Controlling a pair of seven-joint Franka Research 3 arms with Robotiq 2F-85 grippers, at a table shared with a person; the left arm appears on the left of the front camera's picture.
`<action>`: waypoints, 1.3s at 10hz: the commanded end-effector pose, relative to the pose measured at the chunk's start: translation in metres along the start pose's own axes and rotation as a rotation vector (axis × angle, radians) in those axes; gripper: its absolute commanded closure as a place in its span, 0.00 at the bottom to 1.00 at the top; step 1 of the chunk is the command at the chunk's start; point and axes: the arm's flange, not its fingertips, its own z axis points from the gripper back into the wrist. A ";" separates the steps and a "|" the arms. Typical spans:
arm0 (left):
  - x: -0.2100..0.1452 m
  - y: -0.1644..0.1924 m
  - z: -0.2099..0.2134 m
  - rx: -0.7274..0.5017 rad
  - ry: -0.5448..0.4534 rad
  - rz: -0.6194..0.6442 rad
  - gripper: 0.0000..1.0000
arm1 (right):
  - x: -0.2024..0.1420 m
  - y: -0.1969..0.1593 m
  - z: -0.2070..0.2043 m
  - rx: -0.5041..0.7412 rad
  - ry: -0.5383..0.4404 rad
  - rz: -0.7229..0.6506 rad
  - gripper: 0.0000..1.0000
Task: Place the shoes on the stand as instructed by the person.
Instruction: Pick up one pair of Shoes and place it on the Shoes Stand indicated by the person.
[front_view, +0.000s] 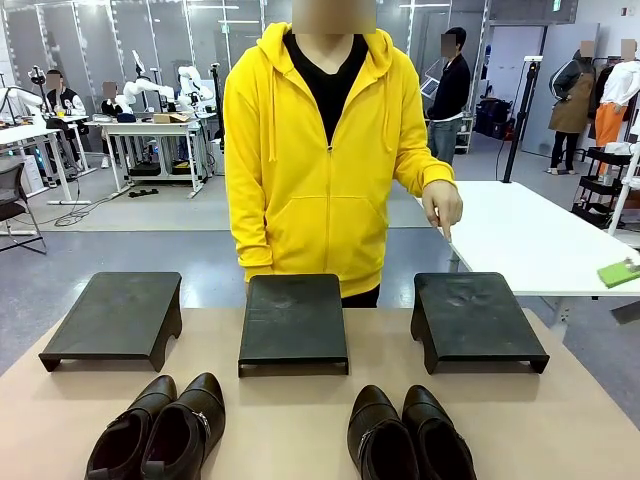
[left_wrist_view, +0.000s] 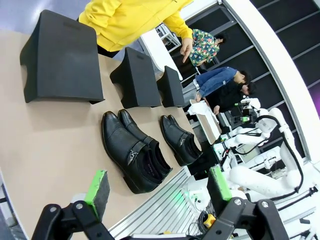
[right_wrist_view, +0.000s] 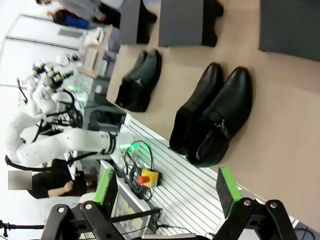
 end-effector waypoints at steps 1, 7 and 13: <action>0.000 0.000 0.001 -0.001 -0.003 -0.001 0.00 | 0.004 0.012 -0.031 -0.062 0.071 -0.009 0.00; 0.000 0.000 0.001 -0.001 -0.003 -0.001 0.00 | 0.015 0.064 -0.131 -0.251 0.234 0.017 0.00; 0.000 0.000 0.001 -0.001 -0.003 -0.001 0.00 | -0.010 0.071 -0.228 -0.483 0.314 -0.089 0.00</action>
